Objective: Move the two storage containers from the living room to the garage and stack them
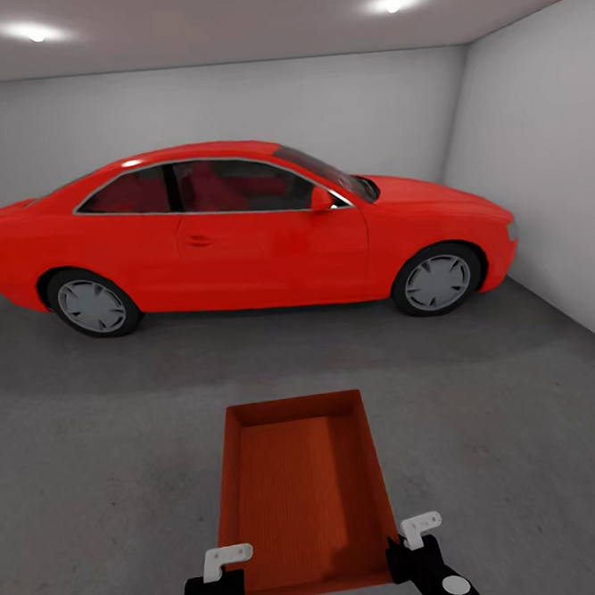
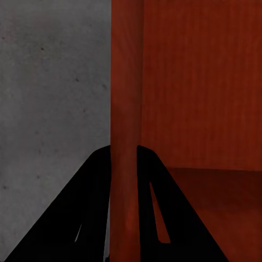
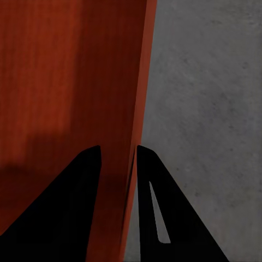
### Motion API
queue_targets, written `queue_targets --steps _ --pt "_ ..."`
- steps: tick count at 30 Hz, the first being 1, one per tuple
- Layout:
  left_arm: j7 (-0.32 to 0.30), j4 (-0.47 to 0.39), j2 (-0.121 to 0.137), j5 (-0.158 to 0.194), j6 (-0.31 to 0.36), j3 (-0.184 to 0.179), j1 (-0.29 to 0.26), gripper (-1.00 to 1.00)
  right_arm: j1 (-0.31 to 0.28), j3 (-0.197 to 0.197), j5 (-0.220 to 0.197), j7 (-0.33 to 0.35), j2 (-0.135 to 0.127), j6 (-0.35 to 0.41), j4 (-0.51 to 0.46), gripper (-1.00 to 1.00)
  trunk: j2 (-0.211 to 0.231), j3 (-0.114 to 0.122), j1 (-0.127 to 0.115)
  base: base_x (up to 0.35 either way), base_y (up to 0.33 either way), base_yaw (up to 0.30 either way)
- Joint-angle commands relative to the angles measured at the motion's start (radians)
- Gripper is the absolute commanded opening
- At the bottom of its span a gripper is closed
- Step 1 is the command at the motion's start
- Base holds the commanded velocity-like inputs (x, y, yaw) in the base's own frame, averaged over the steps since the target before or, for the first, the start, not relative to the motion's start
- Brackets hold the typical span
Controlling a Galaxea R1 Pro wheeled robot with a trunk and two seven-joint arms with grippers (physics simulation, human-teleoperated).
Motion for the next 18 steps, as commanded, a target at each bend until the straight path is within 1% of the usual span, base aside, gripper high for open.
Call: queue_targets --steps 1,18 --pt "-0.019 0.0 -0.022 0.068 0.005 -0.003 0.0 -1.0 -0.001 -0.009 -0.057 -0.039 0.001 -0.043 -0.006 -1.0 -0.002 -0.004 0.001 0.0 0.0 0.0" --pt "-0.019 0.0 -0.023 0.068 0.003 -0.003 0.0 -1.0 -0.001 -0.009 -0.057 -0.039 0.001 -0.043 -0.006 -1.0 -0.002 -0.032 0.001 0.0 0.0 0.0"
